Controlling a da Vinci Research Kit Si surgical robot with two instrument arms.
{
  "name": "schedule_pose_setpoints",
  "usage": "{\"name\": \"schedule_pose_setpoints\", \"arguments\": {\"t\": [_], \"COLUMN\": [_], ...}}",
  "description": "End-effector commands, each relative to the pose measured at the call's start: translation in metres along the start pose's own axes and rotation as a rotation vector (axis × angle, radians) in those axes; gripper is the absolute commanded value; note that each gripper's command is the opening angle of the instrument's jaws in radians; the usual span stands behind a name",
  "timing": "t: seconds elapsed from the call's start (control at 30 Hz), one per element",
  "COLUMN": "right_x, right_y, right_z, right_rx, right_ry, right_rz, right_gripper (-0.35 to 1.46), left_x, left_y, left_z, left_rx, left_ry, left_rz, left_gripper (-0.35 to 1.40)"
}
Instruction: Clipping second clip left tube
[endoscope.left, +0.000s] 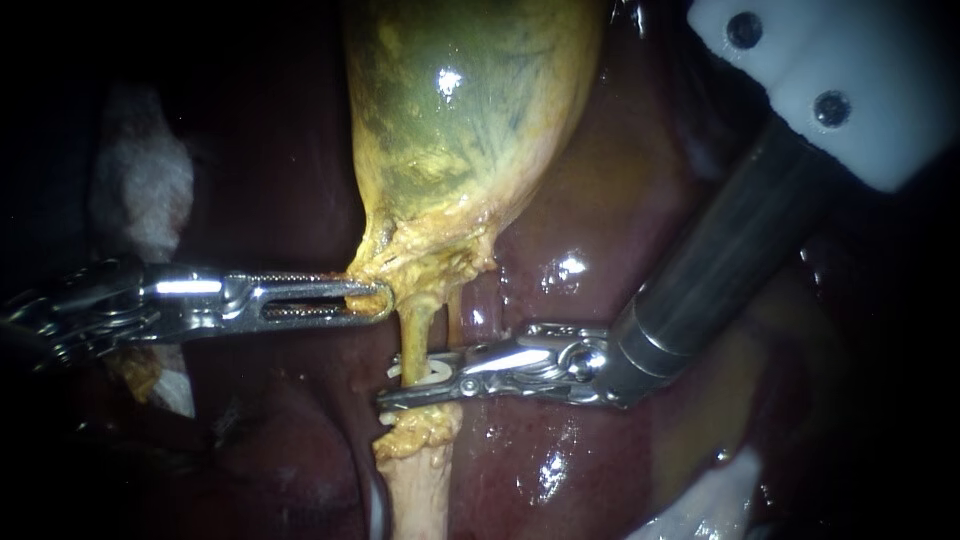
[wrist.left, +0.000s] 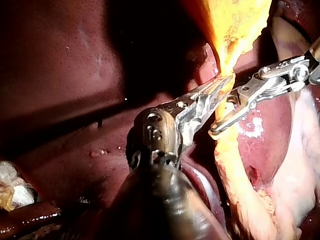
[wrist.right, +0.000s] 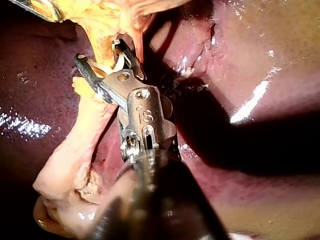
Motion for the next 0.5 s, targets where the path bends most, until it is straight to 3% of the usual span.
{"name": "schedule_pose_setpoints", "arguments": {"t": [0.03,0.3,0.5], "right_x": [0.0000,0.0000,-0.0004], "right_y": [0.0000,0.0000,0.0001], "right_z": [0.0001,0.0012,0.0017], "right_rx": [0.000,0.010,0.029], "right_ry": [-0.001,-0.009,-0.024], "right_rz": [0.002,0.001,-0.002], "right_gripper": [0.44,0.42,0.30], "left_x": [0.0000,0.0000,0.0000], "left_y": [0.0000,0.0000,0.0000], "left_z": [0.0000,0.0000,0.0000], "left_rx": [0.000,0.000,0.000], "left_ry": [0.000,0.000,0.000], "left_rz": [0.000,0.000,0.000], "left_gripper": [-0.35,-0.35,-0.35]}}
